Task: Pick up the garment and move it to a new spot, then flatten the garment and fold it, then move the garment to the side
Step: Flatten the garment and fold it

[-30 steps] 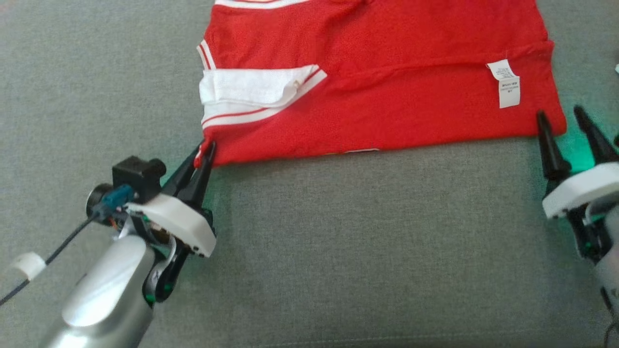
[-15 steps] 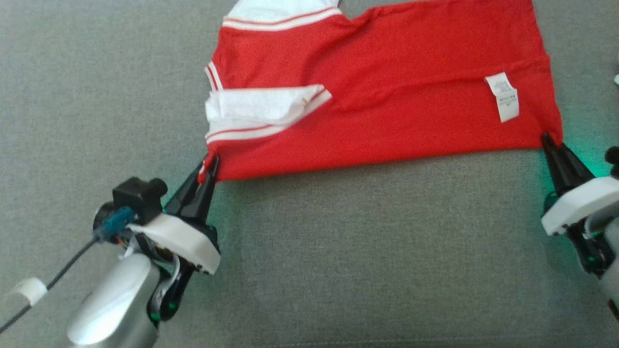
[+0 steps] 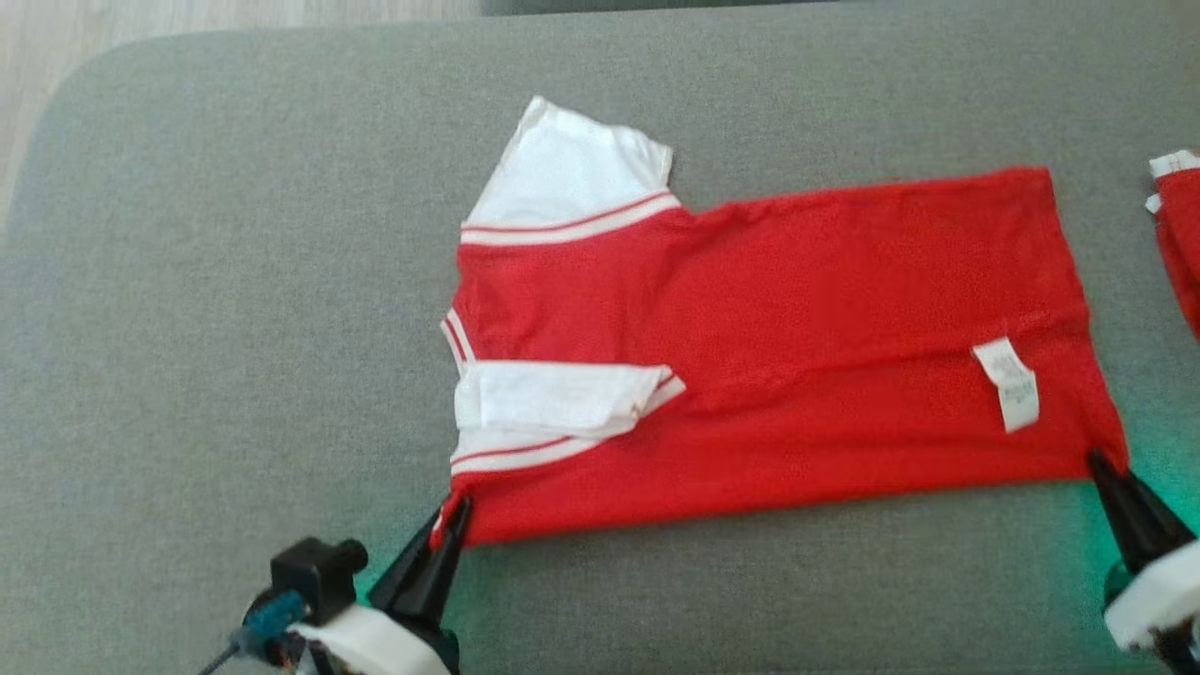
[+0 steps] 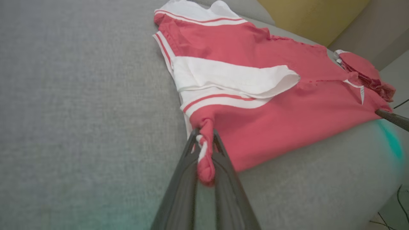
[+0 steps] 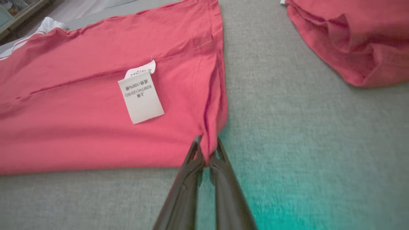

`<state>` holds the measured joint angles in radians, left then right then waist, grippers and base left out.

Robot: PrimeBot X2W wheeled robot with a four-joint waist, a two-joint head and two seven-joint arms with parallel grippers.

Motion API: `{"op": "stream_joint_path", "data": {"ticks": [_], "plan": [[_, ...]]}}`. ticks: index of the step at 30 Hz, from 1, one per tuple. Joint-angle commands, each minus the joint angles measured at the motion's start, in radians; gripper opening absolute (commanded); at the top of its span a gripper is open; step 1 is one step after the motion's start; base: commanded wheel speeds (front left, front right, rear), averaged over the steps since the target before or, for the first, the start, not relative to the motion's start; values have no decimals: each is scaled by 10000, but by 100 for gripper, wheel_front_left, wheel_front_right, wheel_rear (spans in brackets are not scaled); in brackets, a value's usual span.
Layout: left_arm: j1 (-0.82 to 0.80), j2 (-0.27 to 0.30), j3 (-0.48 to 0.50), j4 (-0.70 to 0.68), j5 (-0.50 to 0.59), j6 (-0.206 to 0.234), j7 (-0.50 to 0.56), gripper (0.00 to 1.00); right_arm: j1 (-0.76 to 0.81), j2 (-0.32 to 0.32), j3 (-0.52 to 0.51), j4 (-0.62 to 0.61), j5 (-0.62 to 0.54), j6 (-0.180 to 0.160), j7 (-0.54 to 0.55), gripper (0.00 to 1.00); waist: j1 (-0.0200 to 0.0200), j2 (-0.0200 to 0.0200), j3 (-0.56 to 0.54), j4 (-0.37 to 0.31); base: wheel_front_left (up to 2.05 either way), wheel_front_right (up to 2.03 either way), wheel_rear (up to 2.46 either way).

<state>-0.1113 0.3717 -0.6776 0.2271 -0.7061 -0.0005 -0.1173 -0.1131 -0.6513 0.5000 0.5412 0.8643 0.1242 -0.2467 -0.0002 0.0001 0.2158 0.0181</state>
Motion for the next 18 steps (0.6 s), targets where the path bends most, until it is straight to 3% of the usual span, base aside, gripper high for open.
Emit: {"op": "stream_joint_path", "data": {"ticks": [1, 2, 3, 4, 5, 12, 15, 18], "plan": [[-159, 245, 371, -144, -32, -31, -155, 0, 397, -602, -149, -235, 126, 65, -142, 0, 2, -1, -89, 13, 0, 0, 0], [-77, 233, 354, -83, -81, -27, -138, 2, 655, -577, -246, -392, 214, 65, -142, 0, 2, -1, -134, 17, 0, 0, 0], [11, 201, 364, -1, -192, -9, -74, 22, 889, -541, -354, -507, 315, 65, -116, 29, 2, -1, -178, 16, 0, 0, 0], [84, 181, 377, 73, -303, 5, 5, 74, 1070, -513, -416, -619, 355, 65, -46, 100, 2, -1, -217, 1, 0, 0, 0], [141, 169, 389, 108, -410, -8, 68, 100, 1197, -514, -477, -731, 329, 65, 5, 100, 2, -1, -247, -18, 0, 0, 0], [-177, 696, 895, -883, -750, 51, 399, 100, 1313, -601, -1275, -1462, -226, 65, 72, 100, 2, -1, -265, -140, 0, 0, 0], [-1543, 1311, 1124, -1760, -688, -167, 1350, 100, 968, -519, -1776, -1805, -803, 65, 231, 100, 2, -1, 138, -216, 0, 0, 0], [-3353, 1412, 1117, -1921, -618, -482, 2411, 100, 600, -350, -2079, -2180, -1255, 65, 513, 100, 2, -1, 649, -332, 0, 0, 0]]}}
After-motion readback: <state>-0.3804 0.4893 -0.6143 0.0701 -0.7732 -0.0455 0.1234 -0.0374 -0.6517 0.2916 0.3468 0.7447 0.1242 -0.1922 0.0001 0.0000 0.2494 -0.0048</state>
